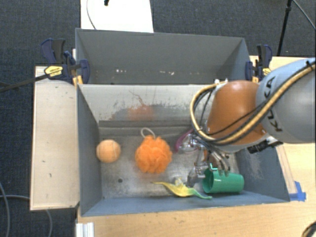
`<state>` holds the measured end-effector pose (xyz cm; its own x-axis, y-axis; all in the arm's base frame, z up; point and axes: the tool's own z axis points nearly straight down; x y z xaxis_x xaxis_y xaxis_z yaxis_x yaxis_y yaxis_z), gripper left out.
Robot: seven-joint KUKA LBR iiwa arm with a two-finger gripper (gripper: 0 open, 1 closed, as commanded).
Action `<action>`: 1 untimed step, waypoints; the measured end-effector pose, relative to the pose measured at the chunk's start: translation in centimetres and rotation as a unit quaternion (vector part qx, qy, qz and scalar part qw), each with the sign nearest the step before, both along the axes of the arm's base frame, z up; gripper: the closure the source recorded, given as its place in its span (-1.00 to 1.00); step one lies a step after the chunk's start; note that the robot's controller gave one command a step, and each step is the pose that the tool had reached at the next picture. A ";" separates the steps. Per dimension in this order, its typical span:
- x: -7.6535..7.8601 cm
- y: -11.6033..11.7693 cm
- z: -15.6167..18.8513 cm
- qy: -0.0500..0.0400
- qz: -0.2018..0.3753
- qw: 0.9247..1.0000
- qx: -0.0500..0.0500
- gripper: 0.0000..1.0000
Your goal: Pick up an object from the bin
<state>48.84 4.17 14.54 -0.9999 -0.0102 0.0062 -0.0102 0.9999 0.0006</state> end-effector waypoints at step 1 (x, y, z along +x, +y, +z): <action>0.2 0.0 0.4 -0.004 -0.001 1.000 0.000 -1.00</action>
Offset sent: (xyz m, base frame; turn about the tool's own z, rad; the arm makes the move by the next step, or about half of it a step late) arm 0.0031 0.1063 -0.0371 -0.1055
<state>49.04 4.16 14.94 -1.0000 -0.0087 -0.0021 -0.0087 1.0000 0.0011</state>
